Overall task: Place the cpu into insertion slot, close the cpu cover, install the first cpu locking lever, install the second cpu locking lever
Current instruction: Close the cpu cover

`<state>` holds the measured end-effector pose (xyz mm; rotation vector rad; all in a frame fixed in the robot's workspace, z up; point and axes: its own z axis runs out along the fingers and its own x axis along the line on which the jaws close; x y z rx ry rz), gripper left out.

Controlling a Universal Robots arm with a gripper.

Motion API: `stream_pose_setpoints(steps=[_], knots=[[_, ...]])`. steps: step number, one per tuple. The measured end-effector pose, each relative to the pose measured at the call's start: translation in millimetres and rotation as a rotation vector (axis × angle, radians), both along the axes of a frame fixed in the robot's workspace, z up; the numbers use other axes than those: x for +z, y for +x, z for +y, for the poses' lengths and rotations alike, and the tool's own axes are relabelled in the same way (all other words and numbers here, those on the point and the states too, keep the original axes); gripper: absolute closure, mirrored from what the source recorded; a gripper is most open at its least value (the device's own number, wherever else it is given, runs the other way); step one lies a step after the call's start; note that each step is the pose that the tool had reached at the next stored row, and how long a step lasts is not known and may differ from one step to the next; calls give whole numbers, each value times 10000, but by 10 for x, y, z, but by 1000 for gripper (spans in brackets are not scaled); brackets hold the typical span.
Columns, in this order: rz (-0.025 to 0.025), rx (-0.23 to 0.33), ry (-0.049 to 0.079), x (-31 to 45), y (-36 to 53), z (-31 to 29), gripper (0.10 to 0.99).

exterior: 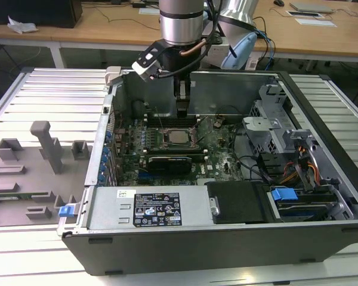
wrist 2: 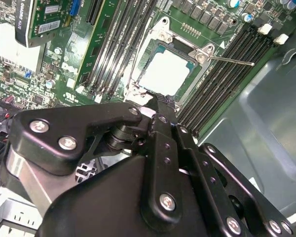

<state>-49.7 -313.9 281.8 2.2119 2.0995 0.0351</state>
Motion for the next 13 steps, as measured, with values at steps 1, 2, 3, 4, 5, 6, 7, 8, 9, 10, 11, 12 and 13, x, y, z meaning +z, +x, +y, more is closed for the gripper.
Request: stream_pose_setpoints(steps=[1, 2, 3, 4, 5, 6, 7, 8, 9, 10, 11, 12, 13], knots=[[1, 0, -1, 1, 0, 0, 980], [1, 0, -2, 1, 3, 0, 980], [3, 0, -3, 2, 14, 0, 980], [3, 1, -3, 1, 38, 0, 980], [3, 0, -1, 1, 55, 0, 980], [6, -1, -1, 1, 79, 0, 980], [9, -1, -1, 1, 103, -1, 980], [12, 2, -1, 1, 144, -1, 980], [16, -1, -1, 1, 219, -3, 980], [21, 0, -1, 1, 282, -4, 980], [35, 1, 0, 1, 360, -7, 980], [56, 0, -2, 1, 439, -10, 980], [88, 1, -2, 1, 551, -13, 980]])
